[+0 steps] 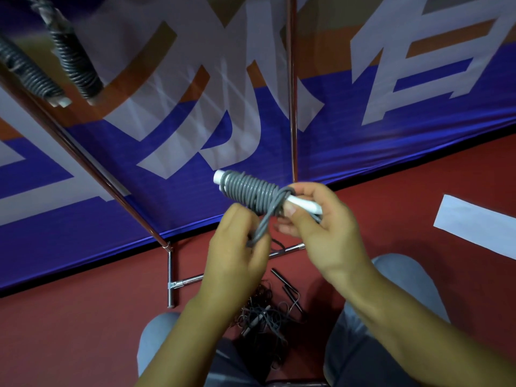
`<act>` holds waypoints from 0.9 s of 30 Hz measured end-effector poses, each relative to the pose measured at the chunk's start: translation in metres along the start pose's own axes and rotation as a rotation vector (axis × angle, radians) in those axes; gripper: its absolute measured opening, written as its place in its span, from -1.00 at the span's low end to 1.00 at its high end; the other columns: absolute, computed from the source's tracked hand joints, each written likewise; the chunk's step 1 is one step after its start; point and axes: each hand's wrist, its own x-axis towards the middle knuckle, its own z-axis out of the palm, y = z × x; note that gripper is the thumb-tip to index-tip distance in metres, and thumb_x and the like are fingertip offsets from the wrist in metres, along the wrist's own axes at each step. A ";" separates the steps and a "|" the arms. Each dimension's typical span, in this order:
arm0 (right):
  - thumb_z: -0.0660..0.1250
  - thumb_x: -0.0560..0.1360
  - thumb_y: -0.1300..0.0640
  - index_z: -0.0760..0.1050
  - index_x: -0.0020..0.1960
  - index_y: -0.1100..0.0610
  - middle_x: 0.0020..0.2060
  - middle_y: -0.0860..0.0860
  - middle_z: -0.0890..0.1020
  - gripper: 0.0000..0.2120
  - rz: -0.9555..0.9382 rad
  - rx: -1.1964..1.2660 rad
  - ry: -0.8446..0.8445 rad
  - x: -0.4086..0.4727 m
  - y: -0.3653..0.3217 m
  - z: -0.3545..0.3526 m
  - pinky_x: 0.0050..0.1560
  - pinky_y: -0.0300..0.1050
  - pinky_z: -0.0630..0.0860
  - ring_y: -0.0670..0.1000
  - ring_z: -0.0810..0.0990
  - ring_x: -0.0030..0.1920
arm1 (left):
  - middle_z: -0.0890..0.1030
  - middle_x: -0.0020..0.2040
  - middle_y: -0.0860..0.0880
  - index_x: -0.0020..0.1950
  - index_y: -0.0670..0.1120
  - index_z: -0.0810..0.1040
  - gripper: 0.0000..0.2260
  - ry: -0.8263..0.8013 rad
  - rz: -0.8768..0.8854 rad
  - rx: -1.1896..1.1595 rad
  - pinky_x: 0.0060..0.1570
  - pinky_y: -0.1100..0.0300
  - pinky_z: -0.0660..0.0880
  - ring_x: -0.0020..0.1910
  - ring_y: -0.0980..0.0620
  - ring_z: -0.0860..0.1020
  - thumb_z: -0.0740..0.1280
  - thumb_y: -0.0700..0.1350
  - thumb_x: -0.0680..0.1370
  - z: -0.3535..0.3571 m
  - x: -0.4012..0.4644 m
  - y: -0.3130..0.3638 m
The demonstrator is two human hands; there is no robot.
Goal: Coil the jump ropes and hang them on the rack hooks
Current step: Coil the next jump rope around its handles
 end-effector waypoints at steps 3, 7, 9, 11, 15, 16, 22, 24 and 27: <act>0.25 0.54 0.38 0.49 -0.03 0.08 -0.09 0.08 0.61 -0.78 0.011 0.067 0.020 0.008 -0.012 -0.002 -0.14 -0.20 0.61 -0.07 0.67 -0.20 | 0.33 -0.42 0.09 -0.33 0.05 0.26 -0.74 -0.067 -0.270 -0.219 -0.42 0.26 0.26 -0.43 0.18 0.26 0.32 -0.10 0.45 -0.003 -0.004 0.002; 0.26 0.54 0.37 0.51 -0.05 0.09 -0.15 0.04 0.64 -0.81 0.026 0.058 0.034 0.009 -0.007 0.001 -0.14 -0.16 0.61 -0.04 0.68 -0.19 | 0.56 -0.30 0.00 -0.16 -0.05 0.49 -0.71 -0.362 -0.448 -0.532 -0.38 0.37 0.35 -0.44 0.18 0.40 0.28 0.17 0.45 -0.011 0.001 0.008; 0.29 0.53 0.35 0.53 -0.07 0.05 -0.22 -0.05 0.65 -0.79 0.014 0.005 0.028 0.006 -0.005 0.002 -0.14 -0.16 0.61 -0.08 0.66 -0.21 | 0.66 -0.19 -0.07 -0.03 -0.07 0.59 -0.52 -0.451 -0.578 -0.662 -0.30 0.31 0.46 -0.37 0.09 0.54 0.15 0.31 0.51 -0.014 0.009 0.009; 0.30 0.52 0.34 0.52 -0.06 0.01 -0.28 -0.11 0.65 -0.78 -0.016 -0.064 0.005 0.003 -0.005 0.002 -0.16 -0.25 0.57 -0.18 0.61 -0.24 | 0.66 -0.20 -0.15 -0.03 -0.16 0.61 -0.45 -0.446 -0.711 -0.796 -0.24 0.22 0.54 -0.31 -0.01 0.61 0.08 0.28 0.51 -0.017 0.019 0.010; 0.32 0.52 0.33 0.50 -0.03 -0.07 -0.03 0.00 0.63 -0.72 -0.104 -0.199 -0.006 0.000 -0.007 0.000 -0.07 -0.43 0.45 -0.25 0.58 -0.08 | 0.62 -0.38 -0.07 -0.20 -0.17 0.69 -0.60 -0.499 -1.039 -1.152 -0.42 0.25 0.54 -0.51 0.09 0.54 0.19 0.09 0.46 -0.016 0.030 0.015; 0.33 0.51 0.28 0.50 -0.02 -0.10 0.02 0.02 0.62 -0.74 -0.122 -0.220 -0.015 0.000 -0.007 0.000 -0.01 -0.37 0.48 -0.21 0.59 -0.02 | 0.59 -0.41 -0.03 -0.22 -0.14 0.69 -0.62 -0.529 -1.107 -1.237 -0.42 0.26 0.52 -0.53 0.13 0.50 0.21 0.10 0.46 -0.015 0.030 0.014; 0.29 0.44 0.25 0.49 0.01 -0.10 -0.01 -0.20 0.55 -0.73 -0.267 -0.367 -0.006 -0.004 -0.005 0.000 0.02 -0.48 0.39 -0.32 0.53 0.02 | 0.52 -0.42 0.06 -0.14 -0.08 0.68 -0.78 -0.698 -1.086 -1.643 -0.09 0.09 0.57 -0.44 0.16 0.49 0.57 -0.01 0.32 -0.006 0.018 0.001; 0.29 0.44 0.26 0.49 0.03 -0.05 -0.01 -0.18 0.54 -0.74 -0.306 -0.378 -0.002 -0.005 -0.003 -0.001 0.02 -0.49 0.37 -0.34 0.52 0.02 | 0.56 -0.36 0.05 -0.15 -0.11 0.67 -0.76 -0.652 -1.072 -1.652 -0.05 0.08 0.58 -0.40 0.16 0.52 0.61 -0.09 0.27 -0.006 0.016 0.002; 0.29 0.45 0.21 0.48 0.00 -0.12 0.01 -0.15 0.56 -0.75 -0.262 -0.330 0.013 -0.005 -0.003 0.001 0.03 -0.44 0.42 -0.29 0.55 0.03 | 0.58 -0.33 -0.01 -0.17 -0.16 0.68 -0.82 -0.491 -0.947 -1.454 -0.18 0.17 0.58 -0.39 0.15 0.53 0.58 -0.18 0.28 -0.011 0.015 0.007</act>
